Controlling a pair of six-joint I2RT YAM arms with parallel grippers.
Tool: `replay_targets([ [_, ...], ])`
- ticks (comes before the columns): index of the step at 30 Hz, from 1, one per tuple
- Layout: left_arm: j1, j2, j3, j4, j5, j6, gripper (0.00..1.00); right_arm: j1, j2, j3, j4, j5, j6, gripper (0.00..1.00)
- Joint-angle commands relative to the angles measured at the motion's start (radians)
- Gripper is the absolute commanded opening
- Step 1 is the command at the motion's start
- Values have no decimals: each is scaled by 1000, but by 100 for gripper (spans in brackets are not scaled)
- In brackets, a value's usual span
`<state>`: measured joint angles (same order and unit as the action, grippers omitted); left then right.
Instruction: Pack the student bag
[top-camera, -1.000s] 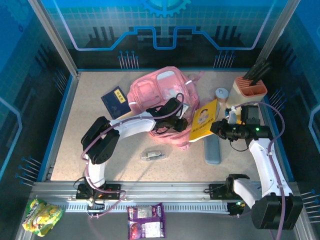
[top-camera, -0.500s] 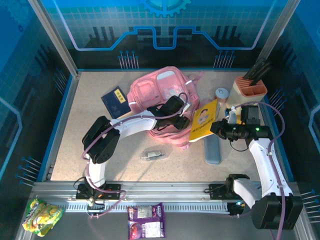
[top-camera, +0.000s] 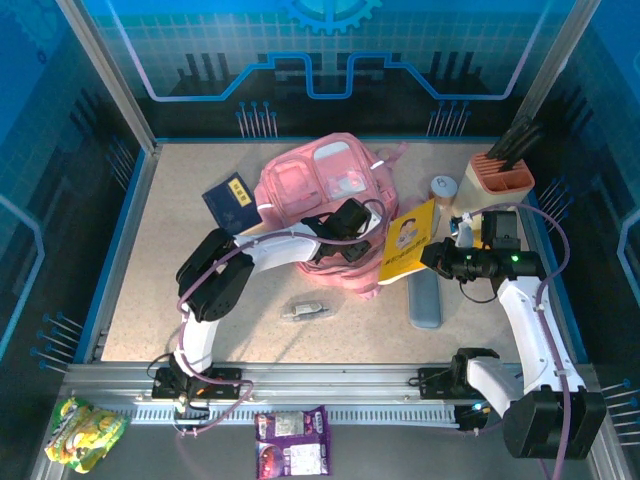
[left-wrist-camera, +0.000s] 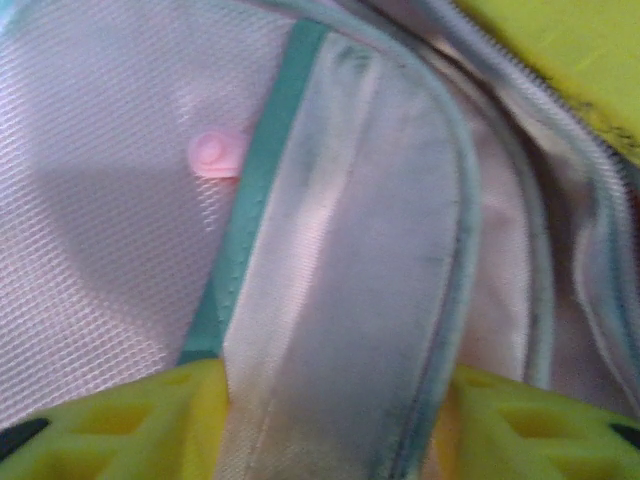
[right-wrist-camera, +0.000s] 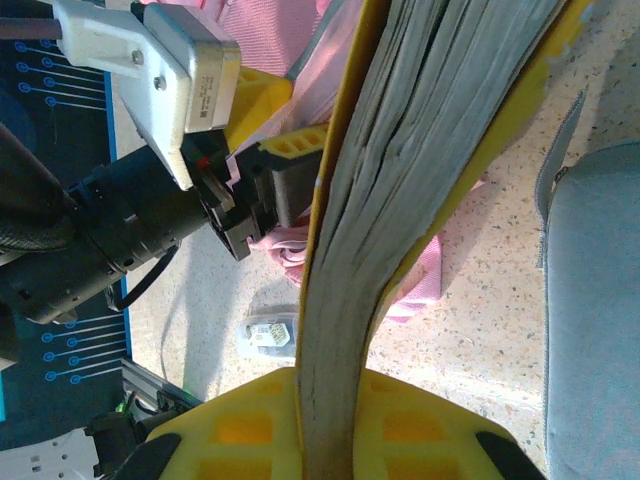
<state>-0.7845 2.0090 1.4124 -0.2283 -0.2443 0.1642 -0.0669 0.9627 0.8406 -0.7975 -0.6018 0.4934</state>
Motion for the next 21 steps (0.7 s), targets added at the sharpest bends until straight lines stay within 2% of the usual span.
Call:
replay_targets([
  [1,11,8,20,13,-52,52,42,-14,-9,61,1,-19,-29,0],
  [6,14,-39,29,16,-46,76,11,-14,-32,109,-58,24,-48,0],
  [9,17,-89,38,4,-57,92,0,-14,-50,142,-106,64,-66,0],
  [16,30,-226,91,-59,-33,144,0,-14,-89,195,-213,108,-88,0],
  [21,62,-291,132,-50,-5,178,0,26,-62,167,-175,46,-71,0],
])
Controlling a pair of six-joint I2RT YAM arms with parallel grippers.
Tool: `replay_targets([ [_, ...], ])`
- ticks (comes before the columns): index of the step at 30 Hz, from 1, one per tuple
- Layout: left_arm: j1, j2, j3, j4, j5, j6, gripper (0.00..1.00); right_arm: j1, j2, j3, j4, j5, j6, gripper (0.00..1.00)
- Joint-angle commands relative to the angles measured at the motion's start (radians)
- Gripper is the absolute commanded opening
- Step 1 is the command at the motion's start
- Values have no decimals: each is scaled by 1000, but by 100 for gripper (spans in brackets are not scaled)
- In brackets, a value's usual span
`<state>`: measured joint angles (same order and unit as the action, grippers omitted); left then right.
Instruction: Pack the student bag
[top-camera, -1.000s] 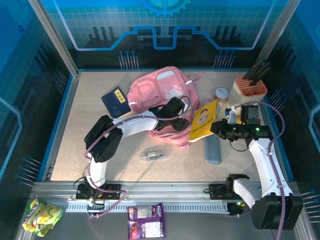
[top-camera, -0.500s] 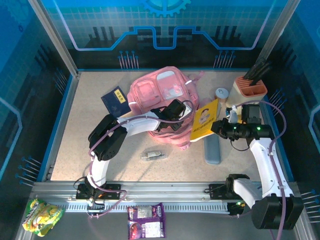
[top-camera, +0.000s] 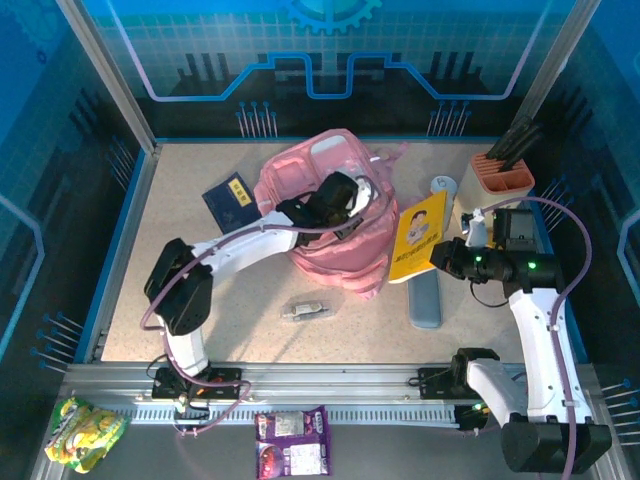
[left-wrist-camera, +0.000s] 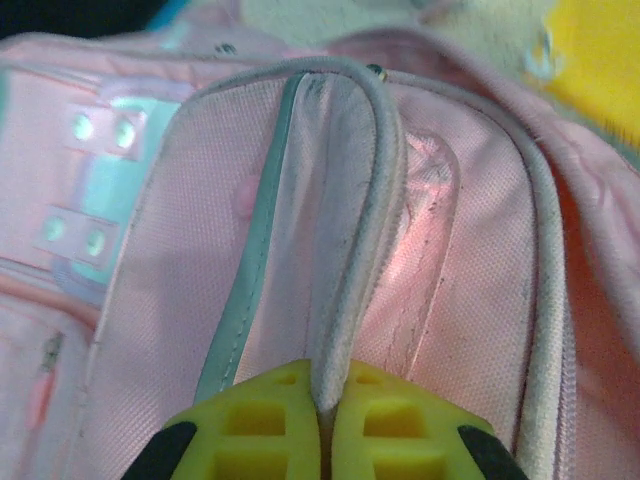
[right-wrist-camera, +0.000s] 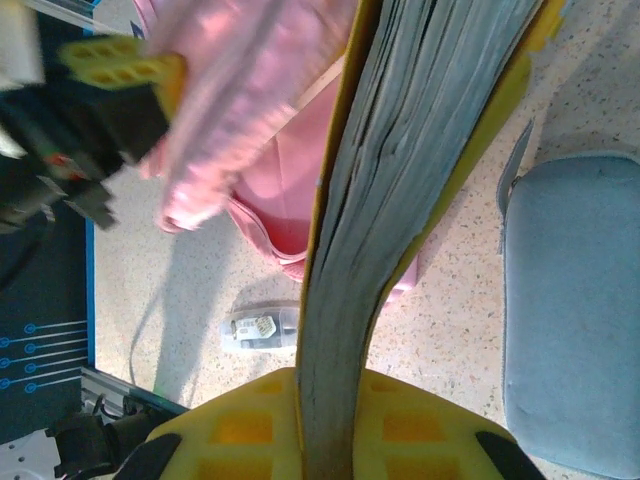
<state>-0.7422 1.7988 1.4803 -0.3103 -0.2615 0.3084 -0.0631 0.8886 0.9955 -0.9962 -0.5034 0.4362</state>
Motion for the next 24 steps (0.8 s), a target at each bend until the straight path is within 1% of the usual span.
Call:
replay_targets([
  [1,31,-87,72,33,32,33,0,43,19,7,46,-59,-2,0],
  [4,59,-100,97,30,67,33,0,130,41,-17,170,-92,65,0],
  [6,70,-111,108,29,92,46,0,199,78,-34,260,-84,107,0],
  [7,75,-116,110,32,103,46,0,228,99,-44,310,-101,124,0],
  [9,81,-121,120,31,124,46,0,272,150,-87,501,-146,192,0],
  [12,86,-125,130,25,131,42,0,309,254,-134,737,-176,274,0],
  [16,86,-134,127,39,123,25,0,352,419,-140,984,-175,344,0],
  [18,86,-135,129,42,127,10,0,372,515,-122,1079,-174,389,0],
  [19,86,-136,127,43,134,9,0,376,561,-123,1116,-182,394,0],
  [20,86,-139,124,45,140,12,0,381,608,-78,1139,-174,390,0],
  [23,87,-139,120,44,128,17,0,381,727,-35,1185,-148,377,0],
  [24,87,-141,119,43,126,17,0,384,771,-21,1195,-136,378,4],
])
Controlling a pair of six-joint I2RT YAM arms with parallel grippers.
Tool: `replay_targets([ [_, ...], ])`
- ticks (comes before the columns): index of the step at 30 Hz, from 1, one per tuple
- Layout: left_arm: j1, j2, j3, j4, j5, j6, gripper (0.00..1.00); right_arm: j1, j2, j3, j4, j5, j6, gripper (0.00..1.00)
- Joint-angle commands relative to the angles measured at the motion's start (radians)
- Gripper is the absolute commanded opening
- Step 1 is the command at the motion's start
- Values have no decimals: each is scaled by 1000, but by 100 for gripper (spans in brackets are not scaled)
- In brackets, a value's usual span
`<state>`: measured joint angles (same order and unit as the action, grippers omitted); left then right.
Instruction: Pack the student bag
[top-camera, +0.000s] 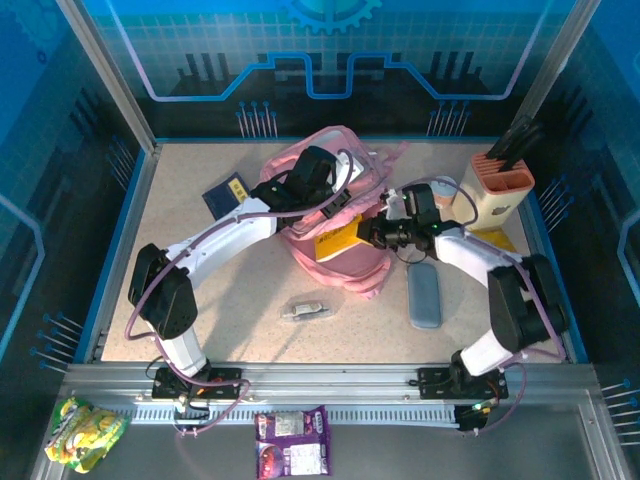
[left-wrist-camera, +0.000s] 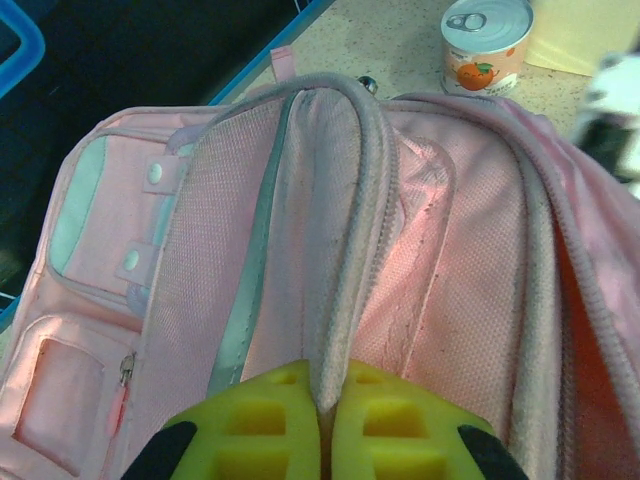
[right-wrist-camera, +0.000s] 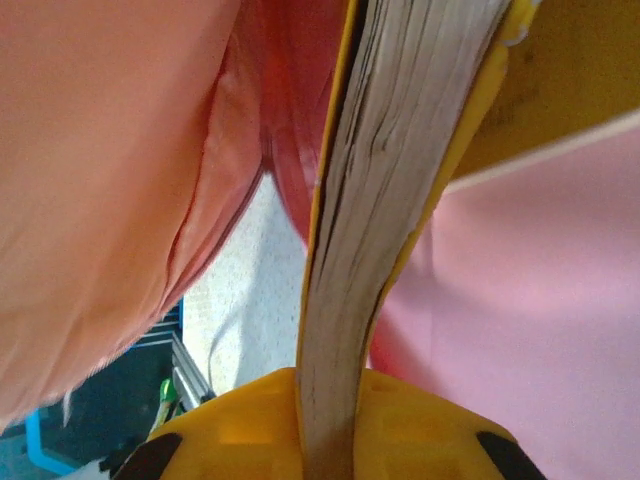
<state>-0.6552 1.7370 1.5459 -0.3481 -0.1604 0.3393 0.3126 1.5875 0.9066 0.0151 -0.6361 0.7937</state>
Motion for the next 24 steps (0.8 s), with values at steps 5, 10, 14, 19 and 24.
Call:
replay_targets([
  [5,3,-83,39,93,30,-18,0,-3,226,158,120,56,-33,27],
  [10,7,-94,13,108,32,-22,0,-6,119,94,39,212,-78,59],
  [14,12,-91,6,117,41,-35,0,27,3,9,-56,343,-94,58],
  [19,11,-92,0,123,47,-45,0,95,-19,-83,-35,374,-54,44],
  [24,11,-89,5,120,48,-45,0,178,100,-57,68,365,3,26],
])
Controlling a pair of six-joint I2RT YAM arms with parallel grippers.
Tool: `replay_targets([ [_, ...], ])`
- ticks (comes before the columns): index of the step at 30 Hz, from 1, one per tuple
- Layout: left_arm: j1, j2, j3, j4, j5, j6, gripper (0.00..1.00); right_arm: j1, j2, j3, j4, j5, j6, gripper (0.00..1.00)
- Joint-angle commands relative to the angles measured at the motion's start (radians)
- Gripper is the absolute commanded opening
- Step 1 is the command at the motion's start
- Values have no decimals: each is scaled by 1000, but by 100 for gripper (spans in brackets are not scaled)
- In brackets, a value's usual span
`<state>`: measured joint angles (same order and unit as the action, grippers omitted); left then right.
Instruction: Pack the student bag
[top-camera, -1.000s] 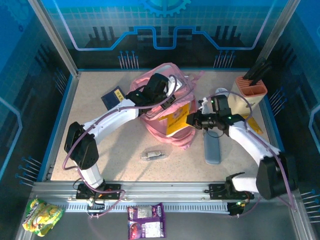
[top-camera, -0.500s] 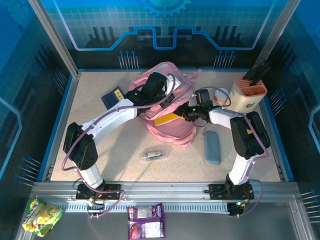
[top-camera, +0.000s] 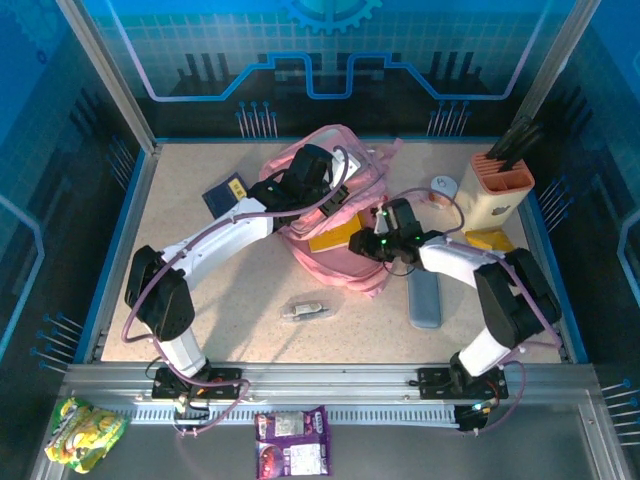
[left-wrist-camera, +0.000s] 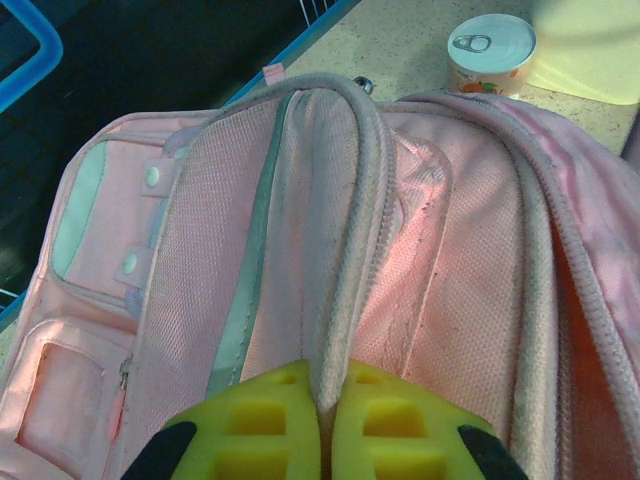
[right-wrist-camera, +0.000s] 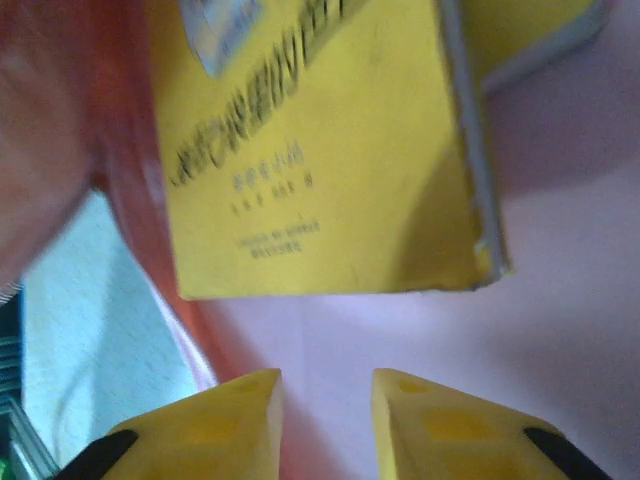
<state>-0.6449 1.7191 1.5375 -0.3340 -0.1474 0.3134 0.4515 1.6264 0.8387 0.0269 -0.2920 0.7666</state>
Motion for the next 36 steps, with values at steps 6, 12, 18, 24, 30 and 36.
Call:
replay_targets([
  [6,1,-69,19,89,42,-23,0,56,153,101,170,164,49,14],
  [12,1,-73,19,65,27,-33,0,-13,167,188,151,202,79,12],
  [18,4,-61,20,43,5,-42,0,1,88,124,123,137,7,15],
  [24,4,-66,-44,72,6,-92,0,58,-218,-108,72,202,-41,21],
  [30,2,-70,-99,62,15,-241,17,81,-501,-153,-180,294,-138,28],
  [36,5,-162,-212,89,6,-456,54,84,-579,-72,-344,262,-259,43],
])
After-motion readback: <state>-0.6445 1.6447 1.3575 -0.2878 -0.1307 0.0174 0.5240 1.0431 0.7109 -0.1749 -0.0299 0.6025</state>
